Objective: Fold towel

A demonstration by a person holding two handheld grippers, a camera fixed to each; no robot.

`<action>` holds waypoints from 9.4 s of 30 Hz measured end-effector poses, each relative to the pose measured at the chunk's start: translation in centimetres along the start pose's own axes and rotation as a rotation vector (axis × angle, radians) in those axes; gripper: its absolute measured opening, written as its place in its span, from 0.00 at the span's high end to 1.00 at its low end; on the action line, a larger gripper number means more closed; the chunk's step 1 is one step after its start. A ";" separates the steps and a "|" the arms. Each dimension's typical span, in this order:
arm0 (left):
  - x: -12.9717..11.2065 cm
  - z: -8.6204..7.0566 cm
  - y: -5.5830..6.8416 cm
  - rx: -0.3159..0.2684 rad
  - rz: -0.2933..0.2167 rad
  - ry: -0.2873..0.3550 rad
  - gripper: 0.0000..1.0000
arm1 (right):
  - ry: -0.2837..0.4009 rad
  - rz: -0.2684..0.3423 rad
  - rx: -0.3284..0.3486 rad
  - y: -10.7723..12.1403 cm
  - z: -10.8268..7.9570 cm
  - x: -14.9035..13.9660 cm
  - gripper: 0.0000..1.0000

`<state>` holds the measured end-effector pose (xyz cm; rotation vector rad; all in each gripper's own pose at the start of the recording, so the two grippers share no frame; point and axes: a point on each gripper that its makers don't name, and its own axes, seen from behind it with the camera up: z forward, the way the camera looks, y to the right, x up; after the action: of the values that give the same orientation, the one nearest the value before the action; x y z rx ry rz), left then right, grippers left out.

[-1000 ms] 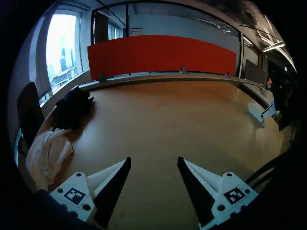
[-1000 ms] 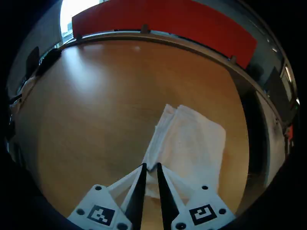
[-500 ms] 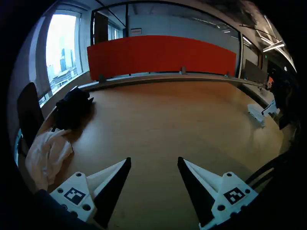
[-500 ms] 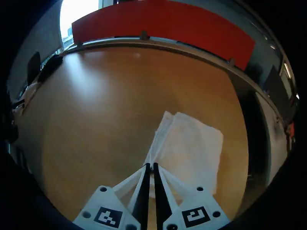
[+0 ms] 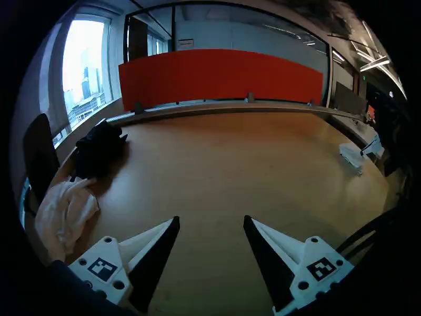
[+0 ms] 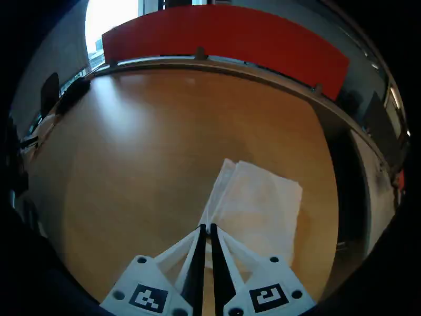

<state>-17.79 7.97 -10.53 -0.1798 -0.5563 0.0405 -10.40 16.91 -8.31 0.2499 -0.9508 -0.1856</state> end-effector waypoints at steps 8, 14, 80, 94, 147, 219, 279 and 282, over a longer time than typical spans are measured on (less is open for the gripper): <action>0.0 0.0 0.0 0.002 -0.001 0.001 0.10 | -0.008 0.000 0.006 -0.2 0.0 -0.4 0.93; 0.0 -0.1 -0.1 0.003 0.001 0.000 0.10 | -0.025 0.006 0.007 -0.4 0.2 -1.1 0.93; 1.6 0.5 -1.7 0.022 -0.047 0.025 0.10 | 0.322 0.277 -0.187 -0.7 -1.8 3.3 0.00; 2.8 0.9 -1.6 0.022 -0.083 0.064 0.11 | 0.566 0.314 -0.241 -1.2 -5.2 8.6 0.01; 18.9 -0.2 -8.0 0.122 -0.103 0.519 0.11 | 0.887 0.214 -0.216 -14.3 -11.1 23.2 0.01; 9.3 5.4 -10.3 0.212 -0.099 0.654 0.10 | 0.829 0.214 -0.274 -16.5 -6.1 17.8 0.00; 7.8 7.3 -10.1 0.208 -0.078 0.595 0.08 | 0.904 0.187 -0.299 -13.3 -0.4 17.3 0.01; 7.8 7.3 -10.1 0.208 -0.078 0.595 0.08 | 0.908 0.181 -0.277 -13.6 0.4 17.2 0.01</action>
<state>-15.12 -0.08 1.50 0.0373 0.0362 -0.0315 -1.57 -0.70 1.29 -0.0236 -0.0384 -0.0214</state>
